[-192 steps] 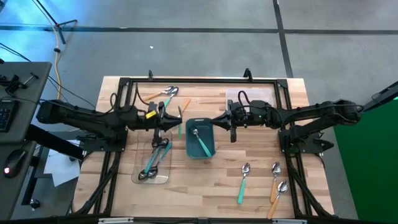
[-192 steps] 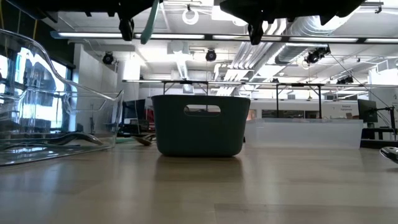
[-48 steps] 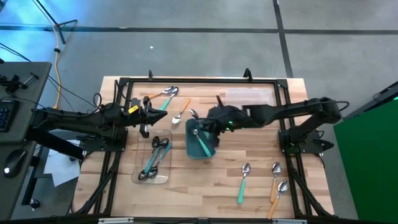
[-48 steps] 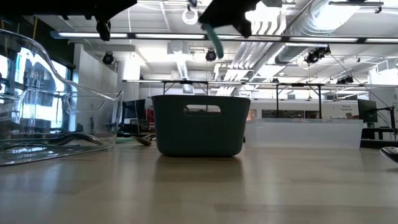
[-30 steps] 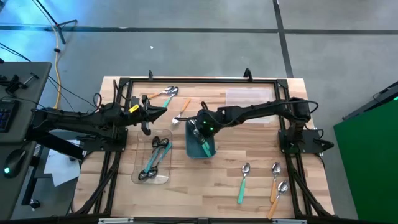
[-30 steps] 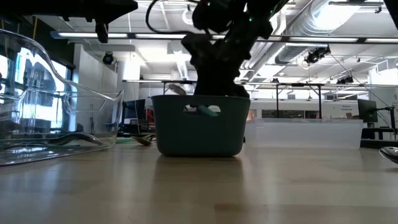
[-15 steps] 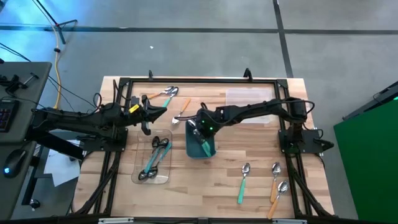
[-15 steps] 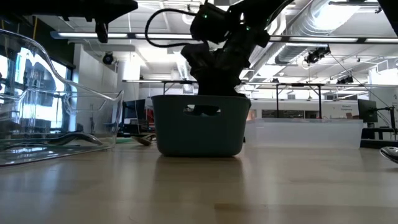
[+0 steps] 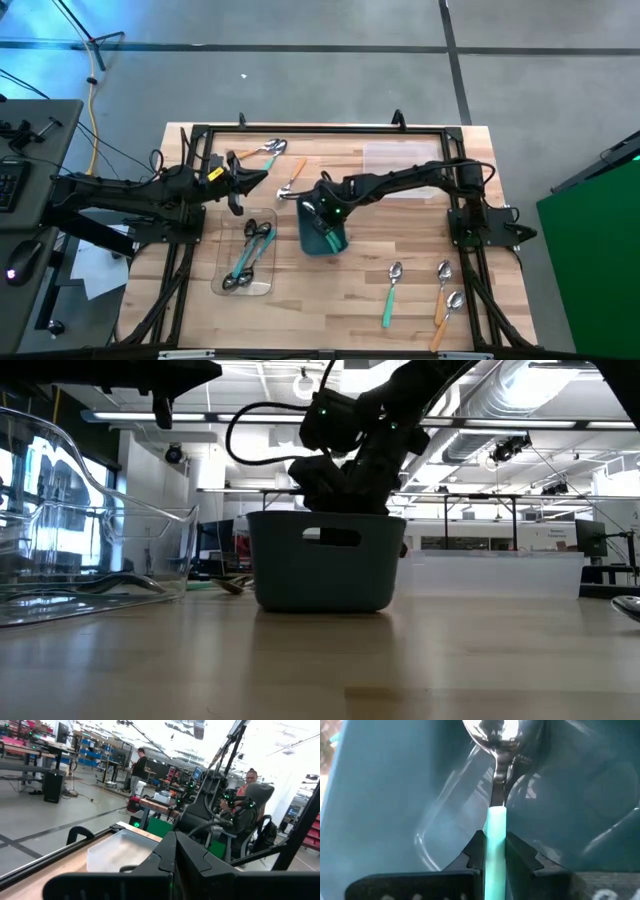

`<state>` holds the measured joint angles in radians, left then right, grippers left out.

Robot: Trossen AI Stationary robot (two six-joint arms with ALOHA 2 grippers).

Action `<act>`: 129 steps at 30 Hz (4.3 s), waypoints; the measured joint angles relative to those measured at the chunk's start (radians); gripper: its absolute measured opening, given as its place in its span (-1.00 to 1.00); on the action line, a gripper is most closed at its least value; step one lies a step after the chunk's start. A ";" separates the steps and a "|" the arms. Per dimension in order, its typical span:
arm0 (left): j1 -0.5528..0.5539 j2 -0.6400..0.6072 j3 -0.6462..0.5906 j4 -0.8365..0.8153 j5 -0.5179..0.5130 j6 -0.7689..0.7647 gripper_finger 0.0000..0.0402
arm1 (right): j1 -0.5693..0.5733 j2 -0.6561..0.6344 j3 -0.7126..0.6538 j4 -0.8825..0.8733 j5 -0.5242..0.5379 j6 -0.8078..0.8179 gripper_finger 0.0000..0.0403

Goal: Sort silverware by color (type)
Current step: Put the light blue spoon into the blue bin

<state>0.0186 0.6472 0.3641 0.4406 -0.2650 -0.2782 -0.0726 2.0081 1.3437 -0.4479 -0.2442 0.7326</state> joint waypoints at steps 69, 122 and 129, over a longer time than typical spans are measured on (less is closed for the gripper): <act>0.003 0.000 0.000 0.005 -0.010 0.002 -1.00 | 0.000 -0.004 0.000 0.012 -0.034 -0.004 0.13; 0.002 0.000 0.000 0.007 0.005 -0.034 -1.00 | 0.197 -1.176 -0.656 0.387 0.570 -0.473 0.07; 0.002 0.000 0.000 0.021 0.020 -0.025 -1.00 | 0.197 -1.133 -0.690 0.604 0.521 -0.572 0.07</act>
<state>0.0204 0.6468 0.3637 0.4612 -0.2451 -0.3032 0.1242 0.8753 0.6537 0.1556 0.2770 0.1611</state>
